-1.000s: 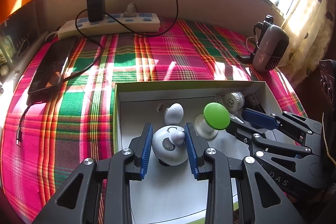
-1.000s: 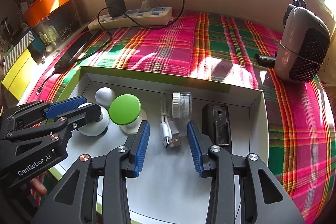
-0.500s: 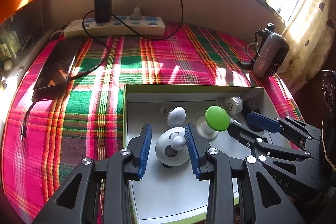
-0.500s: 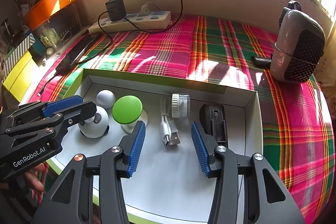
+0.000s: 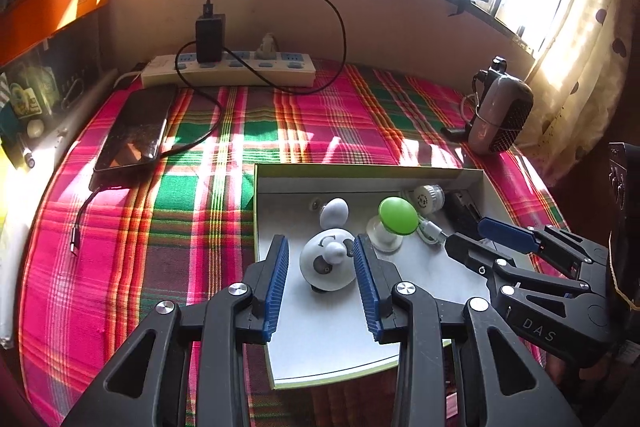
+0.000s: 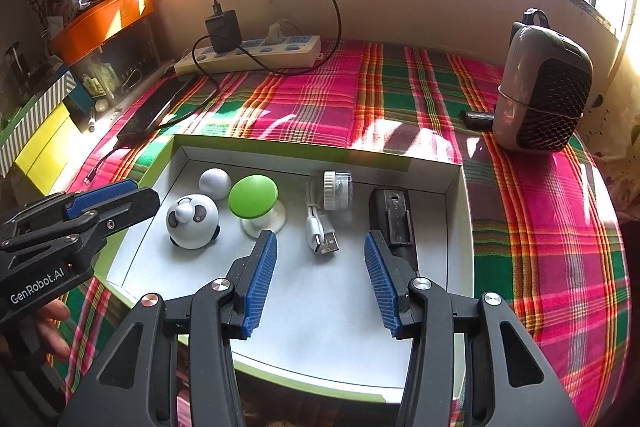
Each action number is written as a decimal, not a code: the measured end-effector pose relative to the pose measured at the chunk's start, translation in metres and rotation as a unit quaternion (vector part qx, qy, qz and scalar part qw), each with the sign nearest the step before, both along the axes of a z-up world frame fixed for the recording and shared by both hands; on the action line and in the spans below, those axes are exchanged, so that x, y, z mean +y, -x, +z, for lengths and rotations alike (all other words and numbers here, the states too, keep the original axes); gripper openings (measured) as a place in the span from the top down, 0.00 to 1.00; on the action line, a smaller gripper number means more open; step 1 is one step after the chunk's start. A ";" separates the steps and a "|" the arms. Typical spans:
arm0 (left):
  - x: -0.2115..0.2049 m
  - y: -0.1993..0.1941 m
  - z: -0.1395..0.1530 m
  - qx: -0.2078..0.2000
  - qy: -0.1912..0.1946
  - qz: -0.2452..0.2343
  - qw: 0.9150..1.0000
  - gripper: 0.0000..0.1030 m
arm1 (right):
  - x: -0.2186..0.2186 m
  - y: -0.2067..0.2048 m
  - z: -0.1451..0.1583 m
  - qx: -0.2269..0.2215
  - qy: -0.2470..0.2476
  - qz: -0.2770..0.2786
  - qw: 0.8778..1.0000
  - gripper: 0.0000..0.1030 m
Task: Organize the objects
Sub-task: 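Withdraw both grippers and move them to the pink case and walnut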
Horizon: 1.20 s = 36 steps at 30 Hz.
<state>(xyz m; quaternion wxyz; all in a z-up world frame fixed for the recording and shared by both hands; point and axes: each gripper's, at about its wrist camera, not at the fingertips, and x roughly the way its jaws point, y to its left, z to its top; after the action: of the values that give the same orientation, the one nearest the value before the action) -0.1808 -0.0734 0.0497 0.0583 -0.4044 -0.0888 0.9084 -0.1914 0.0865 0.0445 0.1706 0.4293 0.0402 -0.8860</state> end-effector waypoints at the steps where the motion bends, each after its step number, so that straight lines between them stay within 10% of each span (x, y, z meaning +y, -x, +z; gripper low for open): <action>1: 0.000 -0.003 0.001 0.002 0.000 0.000 1.000 0.69 | 0.001 -0.002 0.001 0.001 0.002 -0.001 1.000 0.54; 36: 0.019 -0.097 -0.017 -0.004 -0.035 -0.074 0.997 0.69 | 0.031 -0.107 -0.010 0.019 -0.012 0.010 1.000 0.54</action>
<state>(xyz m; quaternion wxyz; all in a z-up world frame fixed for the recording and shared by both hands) -0.0842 -0.0542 0.0327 0.1395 -0.4110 -0.0907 0.8963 -0.0841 0.1180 0.0341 0.1731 0.4144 0.0582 -0.8916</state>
